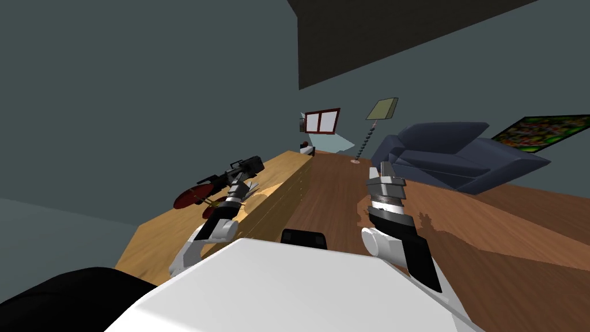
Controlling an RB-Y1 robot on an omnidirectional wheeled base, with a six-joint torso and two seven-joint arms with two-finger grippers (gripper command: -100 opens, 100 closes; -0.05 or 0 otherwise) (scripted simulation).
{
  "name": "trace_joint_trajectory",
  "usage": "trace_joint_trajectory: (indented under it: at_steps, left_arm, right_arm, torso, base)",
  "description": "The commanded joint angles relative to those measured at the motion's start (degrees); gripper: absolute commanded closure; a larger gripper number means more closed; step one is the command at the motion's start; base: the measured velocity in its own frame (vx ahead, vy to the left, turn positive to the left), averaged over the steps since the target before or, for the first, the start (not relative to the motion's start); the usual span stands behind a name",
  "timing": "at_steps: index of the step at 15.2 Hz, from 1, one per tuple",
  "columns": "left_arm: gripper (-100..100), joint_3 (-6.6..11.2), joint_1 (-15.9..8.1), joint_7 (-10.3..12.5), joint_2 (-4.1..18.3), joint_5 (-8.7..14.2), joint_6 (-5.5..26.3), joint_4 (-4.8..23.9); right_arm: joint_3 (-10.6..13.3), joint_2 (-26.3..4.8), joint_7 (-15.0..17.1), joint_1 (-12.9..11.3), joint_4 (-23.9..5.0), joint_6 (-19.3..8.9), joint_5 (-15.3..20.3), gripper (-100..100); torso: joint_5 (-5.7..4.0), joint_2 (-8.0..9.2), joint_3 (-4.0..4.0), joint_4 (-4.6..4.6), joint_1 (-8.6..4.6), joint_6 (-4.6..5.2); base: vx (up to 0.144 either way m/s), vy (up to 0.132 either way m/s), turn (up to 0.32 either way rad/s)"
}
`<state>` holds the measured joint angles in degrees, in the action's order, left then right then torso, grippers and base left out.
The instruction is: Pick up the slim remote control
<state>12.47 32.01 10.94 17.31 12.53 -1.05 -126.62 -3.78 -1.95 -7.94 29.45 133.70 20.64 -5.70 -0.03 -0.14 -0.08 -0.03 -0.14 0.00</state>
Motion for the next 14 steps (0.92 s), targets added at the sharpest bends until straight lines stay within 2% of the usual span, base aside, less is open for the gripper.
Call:
trace_joint_trajectory:
  at_steps: [1, 3, 4, 6, 7, 9, 10, 12, 13, 14]
  left_arm:
    - [-100, 1.80, 0.37, 1.26, 2.04, 1.96, 2.86, 0.65]
    - [-100, 1.80, 0.37, 1.26, 2.04, 1.96, 3.99, 0.65]
    - [-100, 3.41, 0.70, 2.39, 3.88, 3.76, 5.96, 1.32]
    - [-100, 3.41, 0.70, 2.39, 3.88, 3.76, 7.23, 1.32]
    - [-100, 5.05, 1.05, 3.55, 5.74, 5.64, 8.91, 2.05]
    - [-100, 5.05, 1.05, 3.55, 5.74, 5.64, 10.57, 2.05]
    - [-100, 6.70, 1.44, 4.72, 7.60, 7.59, 12.38, 2.84]
    - [-100, 6.70, 1.44, 4.72, 7.60, 7.59, 14.00, 2.84]
    - [-100, 8.37, 1.87, 5.90, 9.46, 9.61, 15.51, 3.70]
    - [-100, 8.37, 1.87, 5.90, 9.46, 9.61, 16.78, 3.70]
  right_arm:
    - [0.00, 0.00, 0.00, 0.00, 0.00, 0.00, 0.00, 0]
    - [0.00, 0.00, 0.00, 0.00, 0.00, 0.00, 0.00, 0]
    - [0.00, 0.00, 0.00, 0.00, 0.00, 0.00, 0.00, 0]
    - [0.00, 0.00, 0.00, 0.00, 0.00, 0.00, 0.00, 0]
    - [0.00, 0.00, 0.00, 0.00, 0.00, 0.00, 0.00, 0]
    - [0.00, 0.00, 0.00, 0.00, 0.00, 0.00, 0.00, 0]
    - [0.00, 0.00, 0.00, 0.00, 0.00, 0.00, 0.00, 0]
    - [0.00, 0.00, 0.00, 0.00, 0.00, 0.00, 0.00, 0]
    - [0.00, 0.00, 0.00, 0.00, 0.00, 0.00, 0.00, 0]
    - [0.00, 0.00, 0.00, 0.00, 0.00, 0.00, 0.00, 0]
  torso:
    - [0.00, 0.00, 0.00, 0.00, 0.00, 0.00]
    - [0.00, 0.00, 0.00, 0.00, -0.02, 0.01]
    - [0.00, 0.02, 0.01, 0.01, -0.01, 0.00]
    - [0.00, 0.00, 0.00, 0.00, -0.01, 0.01]
    - [0.00, 0.01, 0.01, 0.00, 0.00, 0.00]
    - [-0.01, -0.04, -0.02, 0.00, -0.04, 0.01]
    - [-0.01, -0.02, -0.01, 0.00, -0.02, 0.00]
    - [-0.01, -0.04, -0.02, -0.01, -0.02, 0.01]
    - [0.00, -0.02, -0.01, 0.00, -0.01, 0.00]
    - [0.00, -0.03, -0.01, 0.00, 0.00, 0.02]
  base:
    - [0.034, -0.039, -0.086]
    - [0.033, -0.038, -0.065]
    - [0.037, -0.038, -0.085]
    - [0.036, -0.033, -0.068]
    - [0.046, -0.041, -0.100]
    - [0.045, -0.039, -0.070]
    - [0.045, -0.040, -0.109]
    - [0.042, -0.035, -0.068]
    - [0.044, -0.031, -0.094]
    - [0.050, -0.027, -0.103]
